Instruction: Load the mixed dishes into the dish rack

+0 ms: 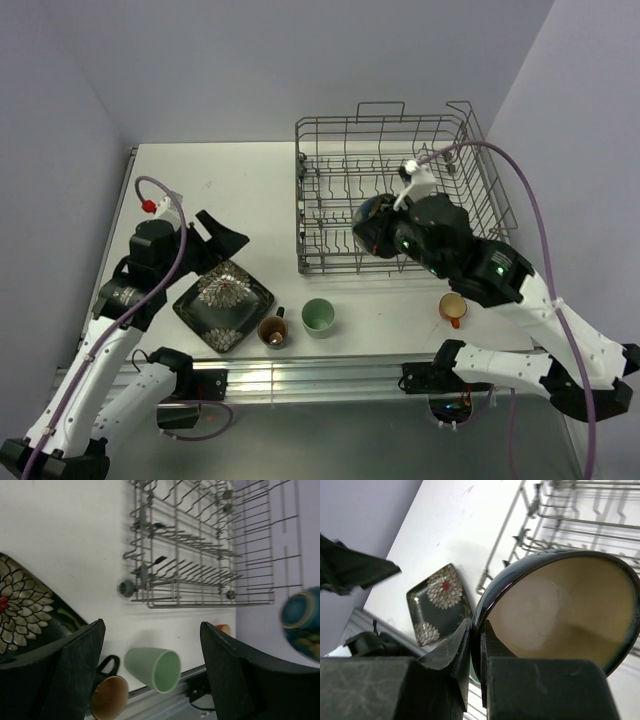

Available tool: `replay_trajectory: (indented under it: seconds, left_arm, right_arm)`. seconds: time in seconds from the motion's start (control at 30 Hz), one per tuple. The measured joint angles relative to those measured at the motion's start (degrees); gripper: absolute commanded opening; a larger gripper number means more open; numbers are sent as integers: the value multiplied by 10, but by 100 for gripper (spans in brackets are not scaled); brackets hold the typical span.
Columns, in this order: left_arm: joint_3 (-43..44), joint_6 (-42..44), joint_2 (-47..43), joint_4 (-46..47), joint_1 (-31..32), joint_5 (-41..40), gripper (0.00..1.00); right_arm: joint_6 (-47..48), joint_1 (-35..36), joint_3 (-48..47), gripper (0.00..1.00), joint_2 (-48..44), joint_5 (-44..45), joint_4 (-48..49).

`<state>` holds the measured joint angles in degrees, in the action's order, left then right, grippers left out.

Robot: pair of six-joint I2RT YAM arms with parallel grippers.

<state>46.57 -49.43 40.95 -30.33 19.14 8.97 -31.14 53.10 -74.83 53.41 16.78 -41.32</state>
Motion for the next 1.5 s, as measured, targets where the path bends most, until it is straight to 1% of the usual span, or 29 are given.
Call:
replay_trajectory:
  seconds: [0.1,0.2,0.27,0.4,0.53,0.6,0.7,0.87,0.97,1.1,1.2,1.37,1.5]
  left_arm:
    - [90,-10,12,-63,0,-1,85]
    - [192,-14,16,-117,-1,-5,85]
    - [218,-17,3,-141,-1,-8,86]
    - [207,-34,-52,-203,-1,-14,86]
    - [172,-65,-122,-230,-1,-12,86]
    - [169,-78,-149,-237,-1,-6,87]
    - [169,-85,-153,-236,-1,5,87]
    - [169,-85,-105,-227,-1,28,87]
    - [169,-82,-71,-212,-1,33,86]
    - [169,-71,-29,-193,-1,43,86]
    - [171,-61,-9,-186,-1,51,86]
    - [174,-38,7,-183,-1,67,86]
    - [174,-18,9,-183,-1,83,86]
  right_arm:
    - [17,-14,-30,0,46,-51,2]
    - [13,-14,-29,0,41,-92,-11]
    - [5,-14,-24,0,19,-115,-18]
    - [-12,-14,15,0,-59,-144,-20]
    - [-39,-14,69,0,-135,-162,-24]
    - [-51,-14,94,0,-162,-168,-23]
    - [-68,-14,129,0,-185,-170,-24]
    - [-82,-14,145,0,-181,-175,-41]
    - [-66,-20,122,0,-143,-178,-47]
    - [-22,-63,39,0,-35,-202,-37]
    - [5,-136,-8,0,50,-256,17]
    - [27,-240,-45,0,154,-346,99]
    - [12,-311,-51,0,224,-460,198]
